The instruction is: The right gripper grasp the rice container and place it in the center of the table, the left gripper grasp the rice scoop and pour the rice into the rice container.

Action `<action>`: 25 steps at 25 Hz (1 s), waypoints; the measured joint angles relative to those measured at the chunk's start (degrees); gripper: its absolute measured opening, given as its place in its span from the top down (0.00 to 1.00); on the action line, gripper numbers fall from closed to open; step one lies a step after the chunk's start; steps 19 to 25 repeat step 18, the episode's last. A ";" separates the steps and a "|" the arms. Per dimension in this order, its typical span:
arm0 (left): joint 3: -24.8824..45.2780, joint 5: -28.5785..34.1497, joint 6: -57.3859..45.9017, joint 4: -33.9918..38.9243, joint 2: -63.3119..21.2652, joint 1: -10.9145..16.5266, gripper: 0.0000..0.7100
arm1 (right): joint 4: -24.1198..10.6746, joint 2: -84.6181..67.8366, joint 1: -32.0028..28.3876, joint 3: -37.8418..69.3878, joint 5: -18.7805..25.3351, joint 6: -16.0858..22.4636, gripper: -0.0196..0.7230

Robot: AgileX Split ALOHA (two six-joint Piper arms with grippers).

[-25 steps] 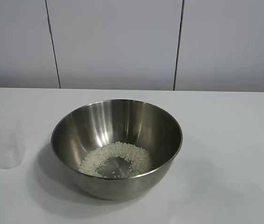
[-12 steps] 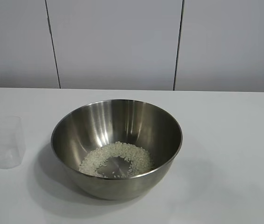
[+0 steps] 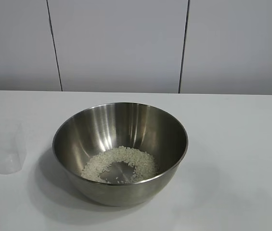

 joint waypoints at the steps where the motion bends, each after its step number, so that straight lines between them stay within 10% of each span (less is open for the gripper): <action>1: 0.95 -1.14 -0.06 -0.26 0.00 0.00 0.49 | 0.00 0.00 0.00 0.00 0.00 0.00 0.42; 25: 3.21 -2.92 -0.11 -0.45 0.00 0.00 0.49 | 0.00 0.00 0.00 0.00 0.00 0.00 0.42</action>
